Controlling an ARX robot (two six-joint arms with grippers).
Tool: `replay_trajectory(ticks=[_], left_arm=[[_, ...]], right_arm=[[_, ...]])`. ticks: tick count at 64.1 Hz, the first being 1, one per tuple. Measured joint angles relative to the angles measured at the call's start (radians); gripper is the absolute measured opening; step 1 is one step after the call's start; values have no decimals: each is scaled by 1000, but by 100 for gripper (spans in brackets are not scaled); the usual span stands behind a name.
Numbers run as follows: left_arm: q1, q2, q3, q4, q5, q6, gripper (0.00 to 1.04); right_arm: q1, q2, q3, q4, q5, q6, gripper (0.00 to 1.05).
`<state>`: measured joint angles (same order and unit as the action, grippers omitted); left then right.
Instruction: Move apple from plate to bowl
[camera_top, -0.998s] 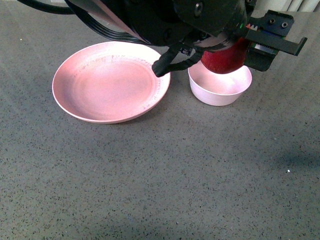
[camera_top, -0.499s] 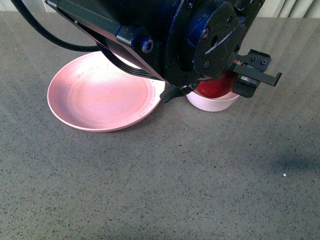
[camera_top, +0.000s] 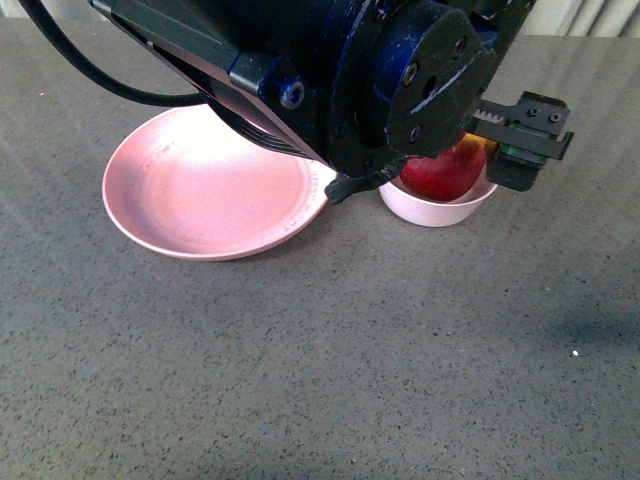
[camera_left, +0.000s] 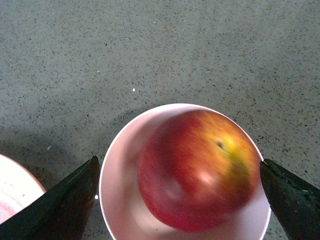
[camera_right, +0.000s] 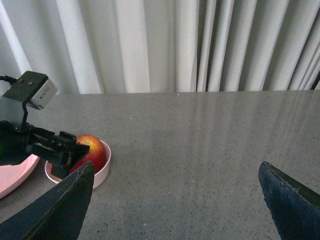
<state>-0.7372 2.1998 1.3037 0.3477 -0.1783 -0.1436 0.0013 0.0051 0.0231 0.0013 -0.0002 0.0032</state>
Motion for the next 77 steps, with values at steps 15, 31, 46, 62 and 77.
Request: replay_trajectory(ticks=[15,31,46,62,77], left_arm=[[80,-225,-218,110,35,-29,96],[168,-397,-599,626,-277,67,75],[340,-670,-954,830,-212,125,29],[460,-890,-1120,766,-88,132,2],[550,-1093,-1210,651,-4,133,2]], right_arm=[[0,0,0,0,0,0,96],[0,0,0,0,-1,0,96],[0,0,0,0,0,0,96],[0,0,0,0,0,0,96],[0,0,0,0,0,0,96]])
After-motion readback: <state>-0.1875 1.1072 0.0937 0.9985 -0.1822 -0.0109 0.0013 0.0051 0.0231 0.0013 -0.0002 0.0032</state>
